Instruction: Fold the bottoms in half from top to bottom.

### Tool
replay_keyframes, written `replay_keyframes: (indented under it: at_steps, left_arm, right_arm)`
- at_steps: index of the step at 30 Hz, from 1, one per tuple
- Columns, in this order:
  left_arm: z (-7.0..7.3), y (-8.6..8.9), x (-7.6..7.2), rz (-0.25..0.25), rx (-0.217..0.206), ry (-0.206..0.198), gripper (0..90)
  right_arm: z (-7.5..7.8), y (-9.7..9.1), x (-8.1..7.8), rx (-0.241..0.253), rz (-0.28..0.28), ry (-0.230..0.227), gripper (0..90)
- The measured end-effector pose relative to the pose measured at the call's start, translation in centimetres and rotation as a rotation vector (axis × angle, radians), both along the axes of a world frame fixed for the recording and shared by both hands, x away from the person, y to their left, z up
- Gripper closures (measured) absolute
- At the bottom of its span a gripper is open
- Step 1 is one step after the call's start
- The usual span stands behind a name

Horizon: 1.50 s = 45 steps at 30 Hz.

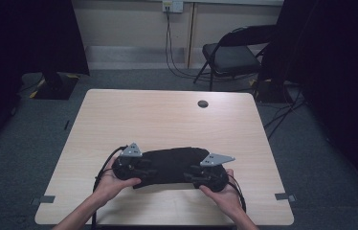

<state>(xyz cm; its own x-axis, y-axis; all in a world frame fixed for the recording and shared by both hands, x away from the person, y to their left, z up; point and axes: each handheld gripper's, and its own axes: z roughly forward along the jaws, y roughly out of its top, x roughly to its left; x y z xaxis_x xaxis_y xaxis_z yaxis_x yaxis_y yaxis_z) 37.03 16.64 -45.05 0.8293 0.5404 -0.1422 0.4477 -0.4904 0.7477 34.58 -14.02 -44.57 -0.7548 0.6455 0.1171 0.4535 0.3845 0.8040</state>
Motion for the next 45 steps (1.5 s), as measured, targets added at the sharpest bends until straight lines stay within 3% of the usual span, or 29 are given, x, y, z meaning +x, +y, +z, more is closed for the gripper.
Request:
replay_keyframes:
  at_steps: [2, 4, 5, 7, 8, 11, 12, 13, 15, 18, 22, 23, 24, 25, 28, 29, 31, 32, 33, 36, 37, 38, 40, 41, 45]
  left_arm:
    - [-0.3, 0.0, -0.2, -0.008, 0.016, 0.003, 50.5]
    - [-0.9, -0.1, -0.3, -0.007, 0.019, 0.009, 50.5]
    - [-1.2, -0.2, -0.4, -0.010, 0.023, 0.008, 50.4]
    - [-1.2, -0.2, -0.4, -0.005, 0.021, 0.006, 50.4]
    - [-1.3, -0.2, -0.4, -0.009, 0.023, 0.003, 50.5]
    - [-1.6, -0.2, -0.3, -0.008, 0.026, 0.002, 50.7]
    - [-1.7, -0.2, -0.3, -0.008, 0.029, 0.002, 50.8]
    - [-1.8, -0.3, -0.3, -0.009, 0.037, -0.006, 51.0]
    - [-2.1, -0.7, -0.4, -0.008, 0.054, -0.038, 51.1]
    - [-2.1, -0.7, -0.4, -0.003, 0.054, -0.041, 51.0]
    - [-1.3, 0.1, -0.1, -0.005, -0.021, -0.018, 51.2]
    - [-0.4, 0.5, 0.1, 0.003, -0.070, -0.044, 53.1]
    - [-0.4, 0.5, 0.1, 0.003, -0.070, -0.044, 53.2]
    - [0.3, 0.7, 0.6, 0.016, -0.130, -0.040, 53.2]
    - [0.3, 0.5, 1.2, 0.032, -0.134, -0.007, 49.2]
    - [-0.6, 0.2, 1.6, 0.054, -0.096, 0.054, 45.2]
    - [-1.2, 0.0, 1.6, 0.053, -0.075, 0.058, 44.2]
    - [-1.7, -0.1, 1.4, 0.053, -0.038, 0.046, 44.2]
    - [-1.8, -0.2, 1.3, 0.051, -0.035, 0.036, 43.8]
    - [-1.9, -0.3, 1.3, 0.047, -0.017, 0.028, 43.8]
    - [-2.0, -0.4, 1.3, 0.047, -0.016, 0.027, 43.8]
    - [-2.0, -0.5, 1.3, 0.041, 0.000, 0.011, 43.9]
    - [-2.0, -0.6, 1.3, 0.041, 0.011, -0.006, 43.9]
    - [-2.1, -0.7, 1.4, 0.045, 0.022, -0.024, 43.9]
    - [-2.4, -0.5, 2.0, 0.069, 0.014, -0.036, 43.9]
  right_arm:
    - [0.5, -0.2, 0.1, 0.007, -0.017, -0.014, 59.2]
    - [1.3, -0.6, 1.0, 0.021, -0.054, -0.026, 59.3]
    - [1.6, -0.7, 2.2, 0.023, -0.089, -0.026, 57.2]
    - [1.6, -0.7, 2.8, 0.016, -0.097, -0.021, 55.5]
    - [0.7, -0.4, 4.3, -0.043, -0.132, -0.016, 53.4]
    - [-0.4, -0.2, 5.3, -0.053, -0.139, 0.020, 56.0]
    - [-1.1, -0.1, 5.5, -0.098, -0.145, 0.022, 58.6]
    - [-1.4, -0.1, 5.6, -0.112, -0.141, 0.027, 58.5]
    - [-2.4, -0.6, 5.3, -0.124, -0.147, 0.038, 58.6]
    - [-3.0, -0.8, 4.9, -0.096, -0.164, 0.028, 58.7]
    - [-2.7, -0.4, 4.5, -0.126, -0.183, 0.015, 58.6]
    - [-2.6, -0.4, 3.9, -0.135, -0.185, -0.001, 58.6]
    - [-2.6, -0.4, 3.8, -0.136, -0.183, -0.002, 58.5]
    - [-2.5, -0.4, 3.6, -0.135, -0.177, -0.001, 58.4]
    - [-2.4, -0.5, 3.3, -0.130, -0.175, 0.003, 57.6]
    - [-2.4, -0.6, 3.3, -0.127, -0.171, 0.004, 56.2]
    - [-2.2, -0.7, 3.2, -0.124, -0.170, 0.006, 53.0]
    - [-1.7, -0.7, 3.0, -0.130, -0.175, 0.000, 43.4]
    - [-0.1, -1.3, 2.0, -0.060, -0.152, -0.020, 42.9]
    - [0.4, -1.4, 1.3, -0.079, -0.149, -0.022, 39.4]
    - [0.0, -1.5, 1.2, -0.094, -0.141, -0.012, 39.4]
    - [-1.4, -1.7, 1.4, -0.108, -0.156, 0.009, 37.2]
    - [-1.9, -1.8, 1.6, -0.108, -0.158, 0.019, 35.9]
    - [-2.8, -1.8, 2.4, -0.105, -0.155, 0.056, 33.8]
    - [-3.0, -1.7, 3.1, -0.104, -0.162, 0.066, 33.8]
